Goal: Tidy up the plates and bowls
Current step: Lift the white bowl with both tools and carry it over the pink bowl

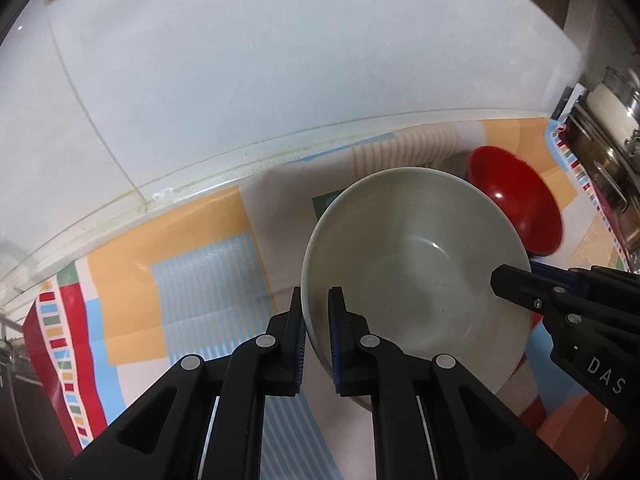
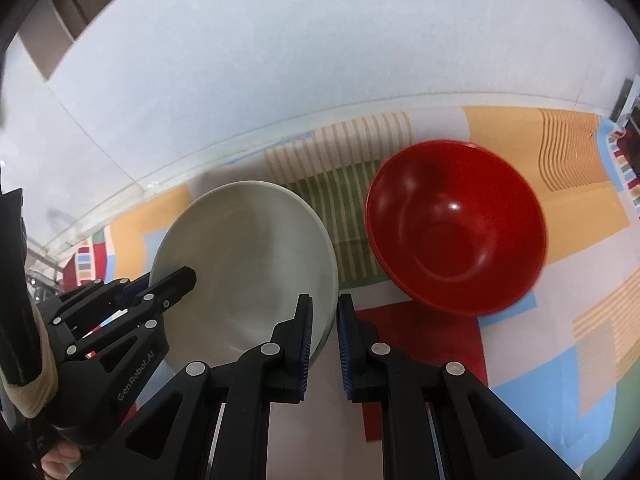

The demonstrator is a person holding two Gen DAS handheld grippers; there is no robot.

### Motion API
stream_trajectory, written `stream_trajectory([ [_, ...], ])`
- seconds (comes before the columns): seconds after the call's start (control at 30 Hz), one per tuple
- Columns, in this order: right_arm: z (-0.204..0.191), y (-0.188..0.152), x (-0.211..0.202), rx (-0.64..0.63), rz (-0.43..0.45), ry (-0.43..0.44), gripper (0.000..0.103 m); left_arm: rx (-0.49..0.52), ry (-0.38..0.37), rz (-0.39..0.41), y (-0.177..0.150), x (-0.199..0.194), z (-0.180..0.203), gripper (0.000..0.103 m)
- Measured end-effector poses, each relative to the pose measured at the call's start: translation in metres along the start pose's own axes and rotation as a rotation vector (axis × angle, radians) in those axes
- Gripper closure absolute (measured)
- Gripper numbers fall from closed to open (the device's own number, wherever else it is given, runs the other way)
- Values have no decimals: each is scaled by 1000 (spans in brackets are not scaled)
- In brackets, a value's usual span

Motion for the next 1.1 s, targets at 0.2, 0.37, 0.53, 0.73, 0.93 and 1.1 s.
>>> stream_trajectory([
  [0.2,-5,-10,-35,-23,55,-27,89,-23,-32,34,-13,-33,8,91],
  [0.37,-13,-26,-58,-37,85,-46,89,-27,-54,70,-27,-64,14,91],
  [0.53,-9,-49,-82,-26,103,-35,89,-27,-59,107,-44,-89,31,91],
  [0.73,-9,-78,-115,-29,128,-50,89,-27,-78,130,-70,-115,48,90],
  [0.93,-5,-102,-147,-17,157,-80,89,-8,-108,148,-92,-139,67,90],
  [1.1,1,-124,-166,-11,170,-108,89,18,-126,144,-109,-148,85,90],
])
Point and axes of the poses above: each gripper's, at about its wrist camera, not at the fingertips, and x roughly the way its jaws point, z to its right, y to its top, the point moved 6 cm from there along x, roughly the way its jaws point, and after that the axes turned 11 degrees about -x, right-handed, at the moved point
